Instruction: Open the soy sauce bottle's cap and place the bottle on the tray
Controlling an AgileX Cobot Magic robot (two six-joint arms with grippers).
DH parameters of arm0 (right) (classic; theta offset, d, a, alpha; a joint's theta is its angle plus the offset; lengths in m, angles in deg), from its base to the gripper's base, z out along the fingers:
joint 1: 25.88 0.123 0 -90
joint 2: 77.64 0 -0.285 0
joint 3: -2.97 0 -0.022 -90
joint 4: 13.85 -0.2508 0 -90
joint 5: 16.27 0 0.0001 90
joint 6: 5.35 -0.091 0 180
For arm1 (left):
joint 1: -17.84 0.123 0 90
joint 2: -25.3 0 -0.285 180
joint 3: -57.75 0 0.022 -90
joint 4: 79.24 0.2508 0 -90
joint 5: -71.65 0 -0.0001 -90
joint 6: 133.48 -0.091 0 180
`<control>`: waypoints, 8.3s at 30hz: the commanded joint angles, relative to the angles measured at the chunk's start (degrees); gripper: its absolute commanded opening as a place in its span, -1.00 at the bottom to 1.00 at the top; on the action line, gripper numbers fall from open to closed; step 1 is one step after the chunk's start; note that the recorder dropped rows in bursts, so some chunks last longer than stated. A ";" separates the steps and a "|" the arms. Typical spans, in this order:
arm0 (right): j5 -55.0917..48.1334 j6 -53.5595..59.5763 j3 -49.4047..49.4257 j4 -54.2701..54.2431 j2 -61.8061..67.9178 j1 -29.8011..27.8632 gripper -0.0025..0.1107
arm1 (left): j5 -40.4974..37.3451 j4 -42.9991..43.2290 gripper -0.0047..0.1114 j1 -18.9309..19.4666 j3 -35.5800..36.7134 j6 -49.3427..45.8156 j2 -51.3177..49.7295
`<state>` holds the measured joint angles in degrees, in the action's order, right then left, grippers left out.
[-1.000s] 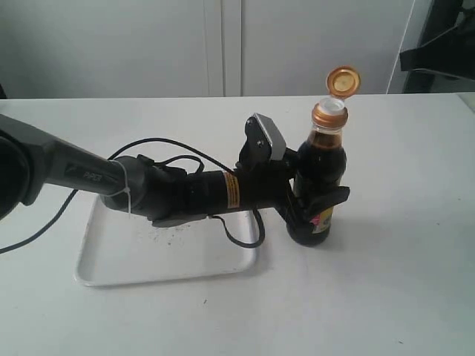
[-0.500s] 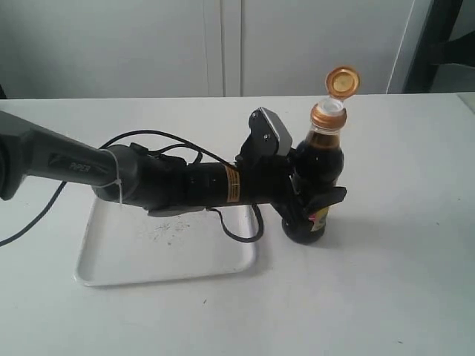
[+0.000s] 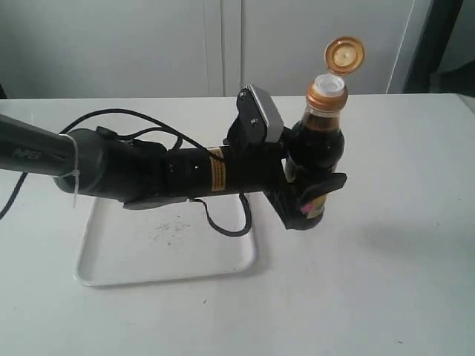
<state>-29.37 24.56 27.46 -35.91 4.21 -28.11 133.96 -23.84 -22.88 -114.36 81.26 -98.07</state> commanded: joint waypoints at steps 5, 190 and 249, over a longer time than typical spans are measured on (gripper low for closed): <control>-0.98 1.25 0.24 1.38 -0.08 5.01 -0.96 | 5.50 -3.18 -0.92 3.07 5.53 -0.73 8.13; 1.57 6.09 0.03 1.17 6.09 15.57 -0.96 | -36.01 -30.20 -0.92 22.44 22.65 -16.77 44.85; -4.44 -19.85 14.68 18.60 -28.10 6.85 -0.96 | -91.05 -54.95 -0.92 35.63 30.16 -33.71 77.25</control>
<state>-36.50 4.71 39.17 -16.76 -21.20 -20.94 41.16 -78.10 12.52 -86.28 46.52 -23.61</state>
